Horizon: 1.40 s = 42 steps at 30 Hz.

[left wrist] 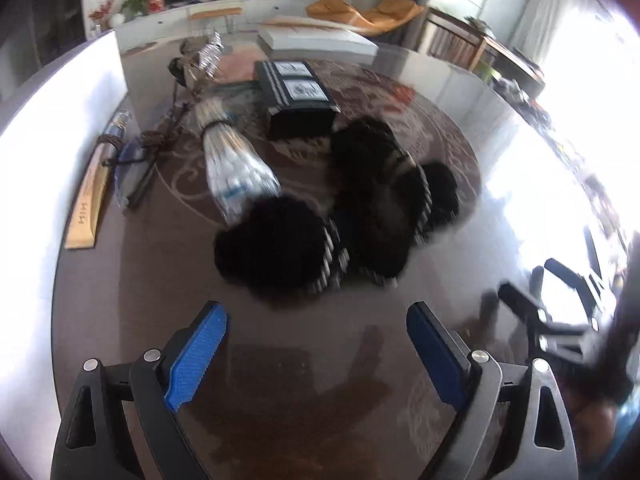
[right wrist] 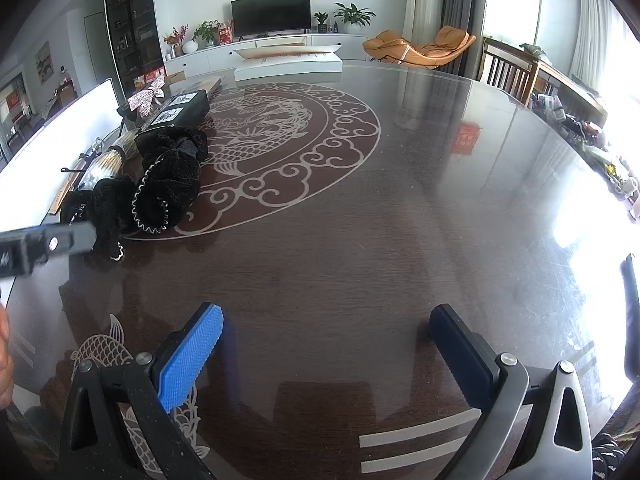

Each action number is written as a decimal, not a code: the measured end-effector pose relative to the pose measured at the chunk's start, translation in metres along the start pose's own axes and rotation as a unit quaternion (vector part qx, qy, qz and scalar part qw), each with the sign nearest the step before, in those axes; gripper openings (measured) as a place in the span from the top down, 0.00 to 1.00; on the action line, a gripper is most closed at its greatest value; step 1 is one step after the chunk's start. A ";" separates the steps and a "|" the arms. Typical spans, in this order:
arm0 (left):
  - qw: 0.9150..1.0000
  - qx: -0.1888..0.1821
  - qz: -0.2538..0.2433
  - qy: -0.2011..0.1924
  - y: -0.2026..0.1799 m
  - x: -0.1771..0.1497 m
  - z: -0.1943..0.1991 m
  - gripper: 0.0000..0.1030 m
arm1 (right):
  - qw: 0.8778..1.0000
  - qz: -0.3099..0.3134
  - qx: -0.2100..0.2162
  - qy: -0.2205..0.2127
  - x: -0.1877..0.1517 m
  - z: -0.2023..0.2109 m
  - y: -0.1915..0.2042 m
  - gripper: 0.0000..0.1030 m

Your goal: Organize objects

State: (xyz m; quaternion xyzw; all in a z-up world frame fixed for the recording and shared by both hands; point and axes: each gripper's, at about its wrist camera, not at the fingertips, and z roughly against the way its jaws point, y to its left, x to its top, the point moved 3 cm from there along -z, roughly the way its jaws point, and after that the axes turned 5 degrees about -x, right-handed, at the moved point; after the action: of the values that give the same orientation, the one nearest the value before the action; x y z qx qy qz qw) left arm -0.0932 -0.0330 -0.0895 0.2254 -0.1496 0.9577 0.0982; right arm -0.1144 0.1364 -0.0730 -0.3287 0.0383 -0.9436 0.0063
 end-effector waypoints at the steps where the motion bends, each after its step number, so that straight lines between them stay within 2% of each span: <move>1: 1.000 -0.008 -0.020 0.011 -0.005 -0.008 0.004 0.10 | 1.000 0.000 0.000 0.000 0.000 0.000 0.000 0.00; 4: 0.997 -0.011 -0.077 0.020 -0.017 -0.021 0.020 0.10 | 1.000 0.000 0.000 0.000 0.000 0.000 0.000 0.00; 8: 0.992 -0.020 -0.124 -0.024 -0.028 -0.004 0.041 0.10 | 1.000 0.000 0.000 0.000 0.000 0.000 0.000 0.00; 11: 0.986 -0.032 -0.159 -0.046 -0.039 0.011 0.039 0.10 | 1.000 0.000 0.000 0.000 0.000 0.000 0.001 0.00; 13: 0.980 -0.031 -0.190 -0.046 -0.045 0.016 0.026 0.10 | 1.000 0.000 0.000 0.000 0.000 0.000 0.000 0.00; 15: 0.972 0.011 -0.229 -0.047 -0.052 0.020 0.009 0.10 | 1.000 0.000 0.000 0.000 0.000 0.000 0.000 0.00; 17: 0.960 0.073 -0.264 -0.058 -0.057 0.024 -0.005 0.10 | 1.000 0.000 0.000 0.000 0.001 -0.001 0.000 0.00; 18: 0.955 0.090 -0.275 -0.063 -0.059 0.027 -0.010 0.10 | 1.000 0.000 0.000 0.000 0.000 0.000 0.000 0.00; 20: 0.950 0.105 -0.286 -0.069 -0.062 0.033 -0.017 0.10 | 1.000 0.000 0.000 0.000 0.000 0.000 0.000 0.00; 28: 0.938 0.113 -0.322 -0.057 -0.077 0.037 -0.035 0.10 | 1.000 0.000 0.000 -0.001 0.000 0.000 0.000 0.00; 32: 0.939 0.108 -0.321 -0.056 -0.076 0.038 -0.037 0.10 | 1.000 0.000 0.000 -0.001 0.000 0.000 0.000 0.00; 36: 0.943 0.103 -0.312 -0.053 -0.073 0.043 -0.040 0.01 | 1.000 0.000 0.000 -0.001 0.000 0.000 0.000 0.00; 39: 0.953 0.076 -0.293 -0.035 -0.067 0.044 -0.041 0.01 | 1.000 0.000 0.000 -0.001 0.000 -0.001 0.000 0.00; 41: 0.962 0.043 -0.268 -0.022 -0.061 0.040 -0.037 0.14 | 1.000 0.000 0.000 -0.001 0.000 -0.001 0.001 0.00; 42: 0.965 0.053 -0.257 -0.030 -0.058 0.036 -0.032 0.26 | 1.000 0.000 0.000 -0.001 0.000 -0.001 0.000 0.00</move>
State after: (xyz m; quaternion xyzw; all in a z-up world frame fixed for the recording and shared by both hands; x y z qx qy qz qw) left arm -0.1225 0.0360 -0.0862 0.2893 -0.0384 0.8999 0.3241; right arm -0.1147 0.1362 -0.0735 -0.3293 0.0380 -0.9434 0.0065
